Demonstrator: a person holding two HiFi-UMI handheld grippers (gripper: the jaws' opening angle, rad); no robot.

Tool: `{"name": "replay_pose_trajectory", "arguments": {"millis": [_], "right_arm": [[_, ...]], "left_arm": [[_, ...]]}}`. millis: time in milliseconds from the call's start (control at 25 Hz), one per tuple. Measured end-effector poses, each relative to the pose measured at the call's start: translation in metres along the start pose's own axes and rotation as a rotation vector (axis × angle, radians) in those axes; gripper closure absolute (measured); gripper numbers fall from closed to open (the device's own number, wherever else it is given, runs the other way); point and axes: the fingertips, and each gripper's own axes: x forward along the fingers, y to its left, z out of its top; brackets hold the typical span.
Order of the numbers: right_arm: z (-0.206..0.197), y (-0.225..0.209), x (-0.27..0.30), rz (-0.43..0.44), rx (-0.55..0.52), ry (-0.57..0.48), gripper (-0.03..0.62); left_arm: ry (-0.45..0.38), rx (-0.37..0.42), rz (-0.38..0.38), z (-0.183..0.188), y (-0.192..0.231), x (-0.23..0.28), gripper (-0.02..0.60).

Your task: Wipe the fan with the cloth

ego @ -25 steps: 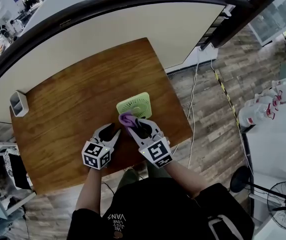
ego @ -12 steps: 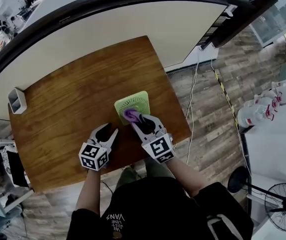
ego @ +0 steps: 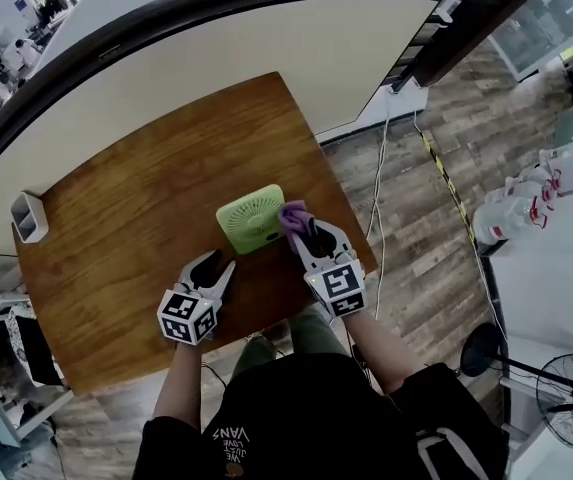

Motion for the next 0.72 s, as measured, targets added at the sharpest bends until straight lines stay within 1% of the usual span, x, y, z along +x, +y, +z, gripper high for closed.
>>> {"name": "replay_pose_trajectory", "arguments": {"millis": [160,280,360,440,600,720], "right_arm": [[-0.002,-0.006,-0.002,-0.031,0.012,0.019,0.500],[0.006,0.005,-0.008,-0.016,0.023,-0.003,0.500],[0.010,0.023,-0.011,0.021,0.027,-0.020,0.500],[0.012,0.050,-0.010,0.085,0.016,-0.028,0.500],[0.008,0.103,-0.002,0.213,-0.022,-0.009,0.500],[0.004,0.126,0.008,0.262,-0.058,0.016,0.500]], "left_arm": [[-0.004,0.001,-0.001,0.002,-0.001,-0.002,0.449],[-0.012,0.001,-0.003,0.004,-0.002,-0.005,0.449],[-0.020,0.005,-0.003,0.007,-0.002,-0.009,0.449],[-0.029,0.006,-0.001,0.008,-0.002,-0.013,0.449],[-0.041,0.001,0.010,0.008,-0.005,-0.024,0.449],[-0.060,-0.004,0.026,0.009,-0.005,-0.034,0.451]]}}
